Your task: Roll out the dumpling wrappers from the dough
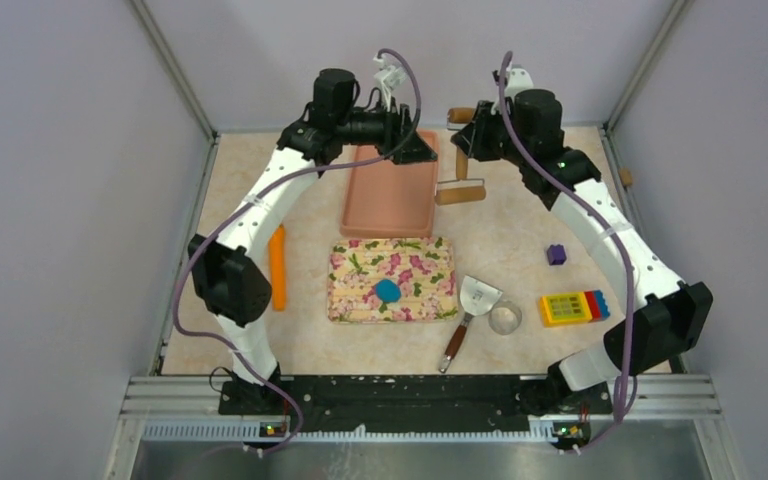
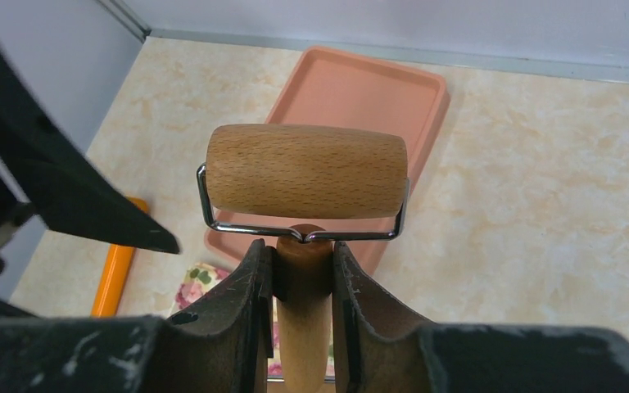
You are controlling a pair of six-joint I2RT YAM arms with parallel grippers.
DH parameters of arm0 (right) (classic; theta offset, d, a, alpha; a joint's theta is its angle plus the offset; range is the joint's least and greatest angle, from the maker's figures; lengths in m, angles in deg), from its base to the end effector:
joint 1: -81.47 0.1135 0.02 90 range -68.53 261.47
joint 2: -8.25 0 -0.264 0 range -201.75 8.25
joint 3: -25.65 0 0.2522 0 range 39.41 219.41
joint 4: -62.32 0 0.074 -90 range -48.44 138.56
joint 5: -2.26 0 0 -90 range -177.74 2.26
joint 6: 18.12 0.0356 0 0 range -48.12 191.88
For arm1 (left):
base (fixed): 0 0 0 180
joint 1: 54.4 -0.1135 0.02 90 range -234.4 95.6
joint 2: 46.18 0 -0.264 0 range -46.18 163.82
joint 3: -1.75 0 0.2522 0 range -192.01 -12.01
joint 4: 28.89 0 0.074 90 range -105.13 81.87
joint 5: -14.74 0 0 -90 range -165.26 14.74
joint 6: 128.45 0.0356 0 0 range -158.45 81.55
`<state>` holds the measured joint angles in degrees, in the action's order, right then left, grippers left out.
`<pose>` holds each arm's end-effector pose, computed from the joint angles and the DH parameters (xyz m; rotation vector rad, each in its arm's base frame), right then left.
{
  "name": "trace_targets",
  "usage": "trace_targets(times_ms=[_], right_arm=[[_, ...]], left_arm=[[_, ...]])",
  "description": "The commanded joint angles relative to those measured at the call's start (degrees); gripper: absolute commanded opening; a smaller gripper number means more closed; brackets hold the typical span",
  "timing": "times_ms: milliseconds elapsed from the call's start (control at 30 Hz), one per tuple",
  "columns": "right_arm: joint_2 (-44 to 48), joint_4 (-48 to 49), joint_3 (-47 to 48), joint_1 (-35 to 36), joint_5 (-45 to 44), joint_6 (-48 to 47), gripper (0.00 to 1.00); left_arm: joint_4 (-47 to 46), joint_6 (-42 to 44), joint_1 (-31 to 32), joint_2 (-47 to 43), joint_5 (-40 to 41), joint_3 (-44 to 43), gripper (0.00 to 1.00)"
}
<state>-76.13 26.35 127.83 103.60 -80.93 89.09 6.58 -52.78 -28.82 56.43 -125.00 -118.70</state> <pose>0.3117 0.1313 0.4192 -0.1656 1.9204 0.5774 0.3582 -0.2016 0.4190 0.8113 1.7923 -1.2769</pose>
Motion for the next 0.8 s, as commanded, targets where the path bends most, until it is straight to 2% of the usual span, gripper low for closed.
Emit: trace_targets(times_ms=[0,233,367,467,700,767], right_arm=[[3.4,7.7,0.9,2.6,-6.4,1.1,0.0],[2.6,8.2,2.5,3.1,-8.9,1.6,0.0],[1.6,8.8,4.0,3.2,-9.8,1.6,0.0],[0.5,8.8,5.4,3.3,-9.7,1.7,0.0],[-0.3,8.8,6.6,4.2,-9.4,2.1,0.0],[-0.3,8.8,6.6,4.4,-9.4,2.0,0.0]], left_arm=[[4.9,-5.3,-0.1,4.4,-7.9,-6.2,0.63],[4.0,-6.7,0.3,4.7,-7.6,-5.1,0.59],[4.7,-6.2,0.5,4.6,-5.7,-4.7,0.51],[5.4,-4.7,0.9,4.5,-4.8,-4.5,0.5],[6.5,-2.6,2.1,5.7,1.7,-5.0,0.36],[6.0,-2.5,2.4,6.1,1.7,-5.5,0.35]])
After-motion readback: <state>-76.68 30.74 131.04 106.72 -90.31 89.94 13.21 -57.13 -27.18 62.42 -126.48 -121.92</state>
